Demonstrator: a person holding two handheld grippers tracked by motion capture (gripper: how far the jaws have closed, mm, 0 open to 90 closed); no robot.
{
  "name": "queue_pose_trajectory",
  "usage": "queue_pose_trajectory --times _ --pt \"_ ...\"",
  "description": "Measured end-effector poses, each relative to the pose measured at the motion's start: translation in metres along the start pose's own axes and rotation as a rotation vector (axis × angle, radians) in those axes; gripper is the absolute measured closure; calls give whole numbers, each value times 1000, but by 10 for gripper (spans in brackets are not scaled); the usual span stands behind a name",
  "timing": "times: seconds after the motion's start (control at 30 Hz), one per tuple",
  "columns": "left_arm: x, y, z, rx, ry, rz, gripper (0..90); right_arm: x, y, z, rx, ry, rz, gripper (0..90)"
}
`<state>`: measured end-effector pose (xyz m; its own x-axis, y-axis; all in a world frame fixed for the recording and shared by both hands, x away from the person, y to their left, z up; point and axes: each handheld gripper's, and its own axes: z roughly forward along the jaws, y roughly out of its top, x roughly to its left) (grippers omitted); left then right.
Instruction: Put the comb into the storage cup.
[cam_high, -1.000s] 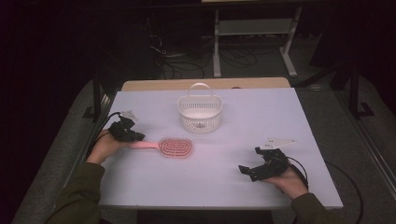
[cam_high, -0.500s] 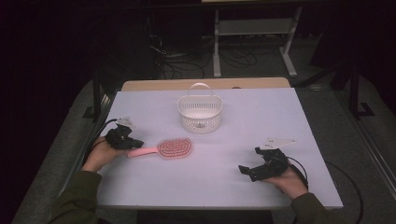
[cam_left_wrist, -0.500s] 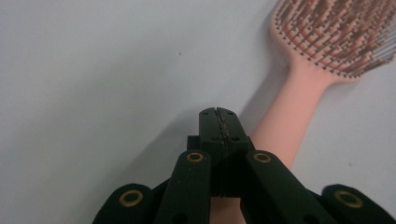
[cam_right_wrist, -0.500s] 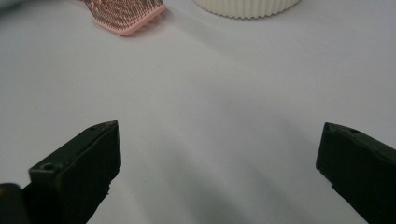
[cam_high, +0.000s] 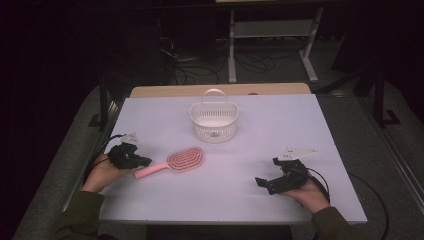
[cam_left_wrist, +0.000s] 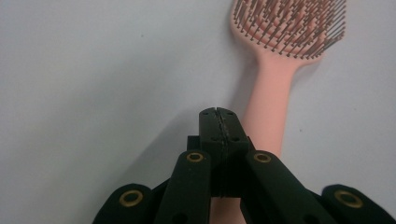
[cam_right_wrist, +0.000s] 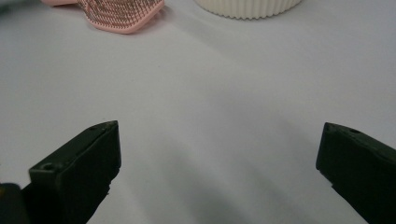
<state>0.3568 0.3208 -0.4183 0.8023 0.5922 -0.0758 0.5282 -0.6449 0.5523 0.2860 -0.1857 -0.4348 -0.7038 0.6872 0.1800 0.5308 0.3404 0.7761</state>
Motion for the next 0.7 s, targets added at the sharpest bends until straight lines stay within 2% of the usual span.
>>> queue_pose_trajectory --times 0.7 --pt "-31 -13 -6 -6 -54 24 900 1 0 0 0 2 -1 0"
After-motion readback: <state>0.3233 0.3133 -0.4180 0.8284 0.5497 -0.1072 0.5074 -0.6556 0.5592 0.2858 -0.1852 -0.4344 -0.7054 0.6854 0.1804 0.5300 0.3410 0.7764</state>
